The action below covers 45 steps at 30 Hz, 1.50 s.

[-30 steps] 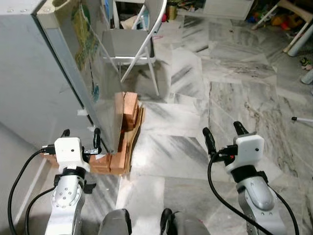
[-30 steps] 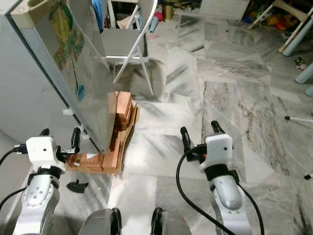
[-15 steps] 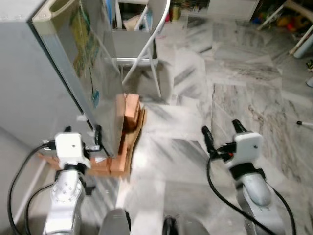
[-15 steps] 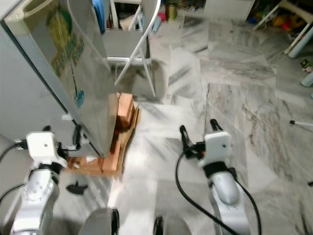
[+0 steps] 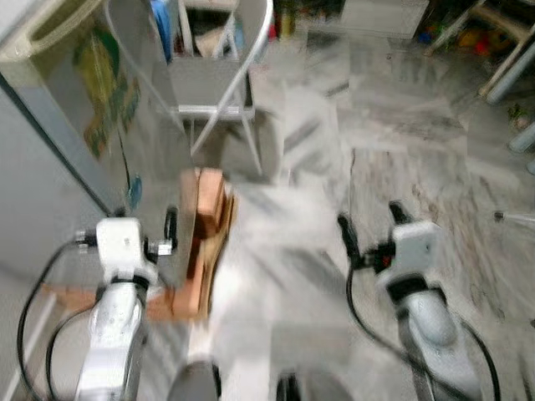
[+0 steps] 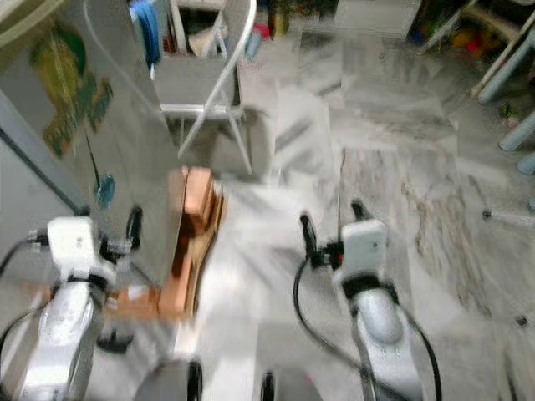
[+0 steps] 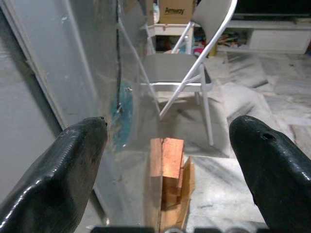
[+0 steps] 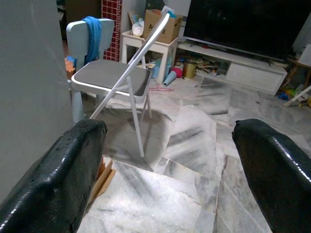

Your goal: Restocking fridge

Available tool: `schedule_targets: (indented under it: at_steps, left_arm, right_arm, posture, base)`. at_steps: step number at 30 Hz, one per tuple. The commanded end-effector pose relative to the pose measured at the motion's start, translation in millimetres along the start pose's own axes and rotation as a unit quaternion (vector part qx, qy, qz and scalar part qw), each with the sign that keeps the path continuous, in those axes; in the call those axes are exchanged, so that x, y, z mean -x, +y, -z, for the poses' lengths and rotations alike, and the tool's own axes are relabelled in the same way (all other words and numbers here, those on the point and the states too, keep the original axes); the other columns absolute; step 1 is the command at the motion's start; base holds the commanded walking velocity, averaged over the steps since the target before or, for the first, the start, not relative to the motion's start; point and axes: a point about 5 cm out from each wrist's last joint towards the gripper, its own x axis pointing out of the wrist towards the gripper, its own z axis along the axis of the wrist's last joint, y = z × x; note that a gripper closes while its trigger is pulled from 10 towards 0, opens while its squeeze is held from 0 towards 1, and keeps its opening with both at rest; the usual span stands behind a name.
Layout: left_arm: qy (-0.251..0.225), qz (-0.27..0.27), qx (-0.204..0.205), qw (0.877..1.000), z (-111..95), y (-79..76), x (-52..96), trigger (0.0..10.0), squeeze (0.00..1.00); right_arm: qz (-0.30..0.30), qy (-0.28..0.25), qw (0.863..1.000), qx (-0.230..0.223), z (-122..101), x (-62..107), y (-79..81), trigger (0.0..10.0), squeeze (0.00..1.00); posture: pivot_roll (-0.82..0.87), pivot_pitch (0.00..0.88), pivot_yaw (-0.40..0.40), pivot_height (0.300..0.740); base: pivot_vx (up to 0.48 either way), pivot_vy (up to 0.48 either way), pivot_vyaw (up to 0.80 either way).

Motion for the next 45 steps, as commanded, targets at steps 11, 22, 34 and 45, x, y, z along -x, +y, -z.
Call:
schedule_targets:
  at_steps: [11, 22, 34, 45]
  left_arm:
    - [0.026, -0.052, -0.033, 0.998, 12.7, 36.1, -23.1, 10.0, 0.0]
    - [0.008, -0.021, -0.043, 0.999, 8.6, 38.1, -47.3, 10.0, 0.0]
    - [0.014, -0.049, -0.056, 0.997, 13.8, 34.4, -59.9, 10.0, 0.0]
    - [-0.027, 0.026, -0.054, 0.998, -1.5, -0.6, -76.0, 10.0, 0.0]
  right_arm:
    - [-0.002, 0.015, 1.0, 0.008, 4.2, 3.7, -2.0, 10.0, 0.0]
    - [-0.005, 0.019, 1.0, 0.017, 5.9, 2.9, -2.1, 10.0, 0.0]
    - [-0.008, 0.019, 1.0, 0.018, 6.2, 3.4, 0.0, 10.0, 0.0]
    - [-0.02, 0.05, 0.998, 0.011, 17.2, 7.0, 2.3, 10.0, 0.0]
  posture:
    - [-0.01, 0.147, -0.039, 0.74]
    - [-0.03, 0.142, -0.037, 0.74]
    - [-0.03, 0.15, -0.039, 0.74]
    - [-0.03, 0.154, -0.043, 0.74]
  base:
    - [0.0, 0.0, 0.0]
    - [0.0, 0.0, 0.0]
    - [0.0, 0.0, 0.0]
    - [0.0, 0.0, 0.0]
